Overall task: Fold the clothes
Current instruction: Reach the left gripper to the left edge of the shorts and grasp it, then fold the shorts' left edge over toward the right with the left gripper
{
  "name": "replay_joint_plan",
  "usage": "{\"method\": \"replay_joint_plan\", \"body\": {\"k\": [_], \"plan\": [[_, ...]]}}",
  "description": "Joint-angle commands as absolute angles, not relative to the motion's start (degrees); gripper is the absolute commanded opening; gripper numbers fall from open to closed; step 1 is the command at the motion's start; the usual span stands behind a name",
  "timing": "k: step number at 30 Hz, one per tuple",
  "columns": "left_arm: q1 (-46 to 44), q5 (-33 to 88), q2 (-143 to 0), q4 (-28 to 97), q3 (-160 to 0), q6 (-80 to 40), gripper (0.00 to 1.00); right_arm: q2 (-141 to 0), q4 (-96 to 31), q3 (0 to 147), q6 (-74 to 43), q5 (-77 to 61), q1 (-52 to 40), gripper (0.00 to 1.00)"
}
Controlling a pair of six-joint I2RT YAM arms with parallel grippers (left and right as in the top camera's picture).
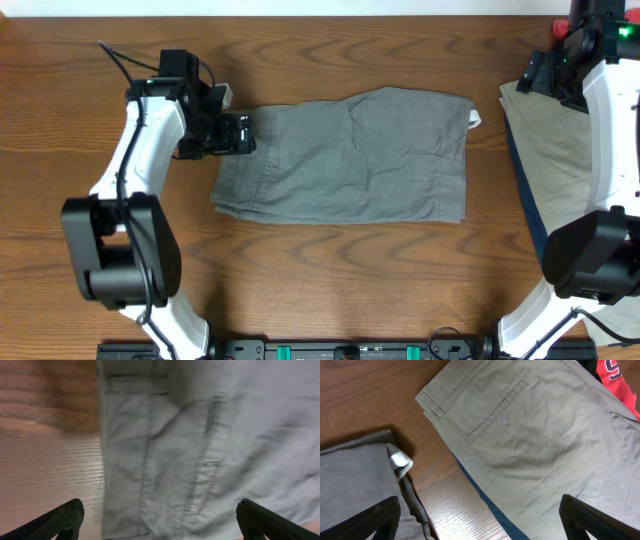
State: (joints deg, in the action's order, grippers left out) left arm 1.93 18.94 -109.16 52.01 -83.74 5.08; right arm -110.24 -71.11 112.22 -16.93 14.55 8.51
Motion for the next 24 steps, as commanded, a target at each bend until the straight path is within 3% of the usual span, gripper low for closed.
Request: {"method": "replay_joint_plan", "body": {"k": [1,7,24], "plan": [[4.93,21.23,-111.70,52.29,-84.62,7.75,0.98,-110.50,-71.16,112.27,-16.47,14.72,8.56,0.99],[9.06,33.87,-115.92,53.69,-84.60,14.90,0.98,-110.50,-71.16,112.27,-16.47,14.72,8.56,0.99],[9.56,39.57,-126.65,54.35,-84.33,16.10,0.98,-110.50,-71.16,112.27,-16.47,14.72,8.56,0.99]]}}
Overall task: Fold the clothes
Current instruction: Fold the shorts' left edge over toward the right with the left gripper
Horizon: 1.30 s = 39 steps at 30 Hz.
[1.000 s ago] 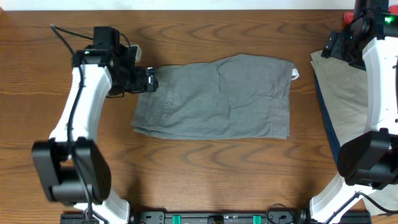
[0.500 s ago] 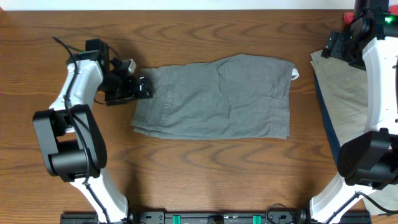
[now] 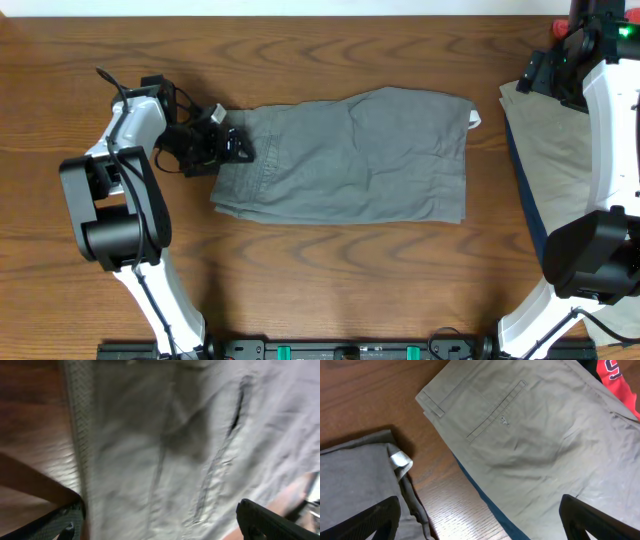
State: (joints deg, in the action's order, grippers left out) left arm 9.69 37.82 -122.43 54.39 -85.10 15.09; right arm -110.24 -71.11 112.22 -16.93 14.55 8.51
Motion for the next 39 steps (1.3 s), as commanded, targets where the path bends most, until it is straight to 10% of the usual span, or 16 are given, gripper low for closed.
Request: {"method": "replay_joint_plan", "body": {"k": [1,14,22,39], "plan": [[9.45,39.70,-126.91,54.35,-84.20,16.08,0.99,-110.50,-71.16,112.27,-16.47,14.72,8.56,0.99],[8.91,38.85,-127.09,53.87,-83.37,15.97,0.06,-110.50,-71.18,112.27,-16.47,14.72,8.56,0.99],[11.60,16.60,-125.75,57.23,-85.06,-4.49,0.06,-110.50,-71.16,112.27,-16.47,14.72,8.56,0.99],[14.31,15.35,-103.26,72.75,-100.40,-5.02,0.06,-110.50,-71.16,112.27,-16.47,14.72,8.56,0.99]]}}
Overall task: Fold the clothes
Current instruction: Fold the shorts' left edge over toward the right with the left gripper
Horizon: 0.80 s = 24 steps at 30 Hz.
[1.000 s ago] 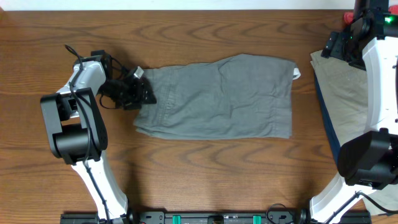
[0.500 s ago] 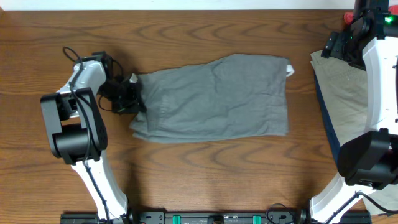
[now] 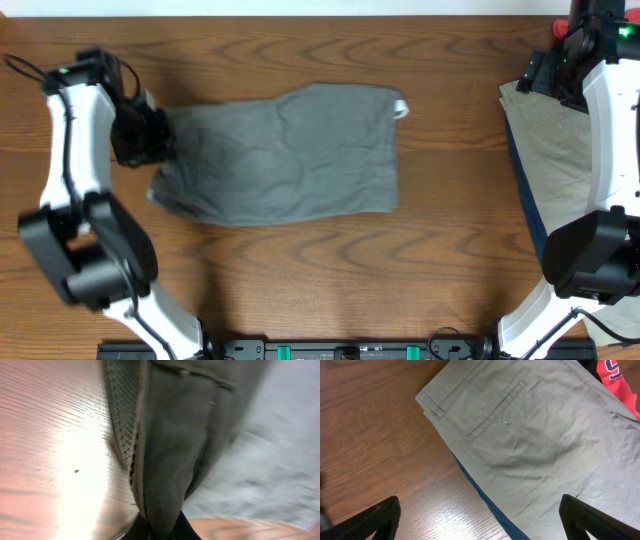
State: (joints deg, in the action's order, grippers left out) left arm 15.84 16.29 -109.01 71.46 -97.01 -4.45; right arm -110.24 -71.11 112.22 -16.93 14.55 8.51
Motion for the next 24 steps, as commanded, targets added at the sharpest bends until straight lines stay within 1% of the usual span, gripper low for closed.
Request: {"method": "replay_joint_plan", "body": {"k": [1,6,10,16,24], "plan": [[13.74,15.35,-101.91,73.21,-101.16,-5.02,0.06,-110.50,-71.18,112.27,-16.47,14.72,8.56,0.99],[8.03,15.38,-94.54,73.69,-102.80,-5.06,0.06,-110.50,-71.16,112.27,-16.47,14.72,8.56,0.99],[1.37,15.35,-92.66,73.32,-102.78,-5.04,0.06,-110.50,-71.18,112.27,-16.47,14.72,8.56,0.99],[-5.96,15.33,-96.36,68.38,-102.50,-5.06,0.06,-110.50,-71.18,112.27,-16.47,14.72,8.56,0.99],[-9.10,15.35,-105.58,63.35,-102.50,-5.26,0.06,-110.50,-71.16,112.27,-16.47,14.72,8.56,0.99]]}}
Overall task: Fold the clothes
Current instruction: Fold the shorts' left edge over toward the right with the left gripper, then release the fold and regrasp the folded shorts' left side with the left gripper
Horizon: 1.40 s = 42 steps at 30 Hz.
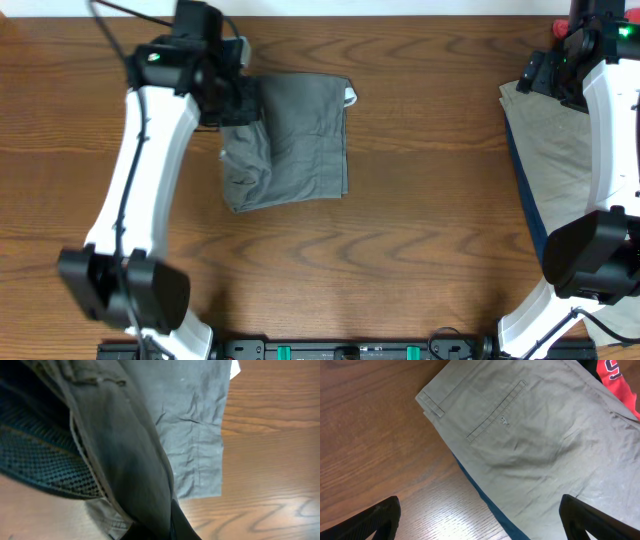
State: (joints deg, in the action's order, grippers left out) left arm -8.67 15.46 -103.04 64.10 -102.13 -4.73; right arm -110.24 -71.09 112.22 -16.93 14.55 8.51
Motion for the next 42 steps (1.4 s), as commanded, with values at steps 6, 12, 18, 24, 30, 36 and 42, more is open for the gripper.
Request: {"method": "replay_joint_plan", "body": {"k": [6,12,18,24,30,36,42], "plan": [[-9.45,16.05,-110.24,60.88,-102.50,-5.23,0.06,-110.50,-71.16,112.27,-16.47,14.72,8.56,0.99],[-10.72,16.01,-111.94,58.89,-102.48,-5.23,0.06,-110.50,-71.18,112.27,-16.47,14.72,8.56,0.99],[-12.12,16.01,-112.40,58.59,-102.43,-5.23,0.36,-110.50,-71.16,112.27,-16.47,14.72,8.56,0.99],[-13.45,16.01,-112.42,58.81,-102.45,-5.26,0.38,-110.50,-71.16,112.27,-16.47,14.72,8.56,0.99],[-13.47,16.01,-112.42,59.46,-102.45,-5.23,0.38,-110.50,-71.16,112.27,-16.47,14.72,8.56,0.99],[-13.47,16.03,-112.53,59.40,-102.08,-5.26,0.29,-110.50,-71.16,112.27,-16.47,14.72,8.56,0.99],[-13.47,17.26,-113.21,56.34,-97.76,-5.26,0.06,-110.50,-71.16,112.27,-16.47,14.72,8.56,0.99]]}}
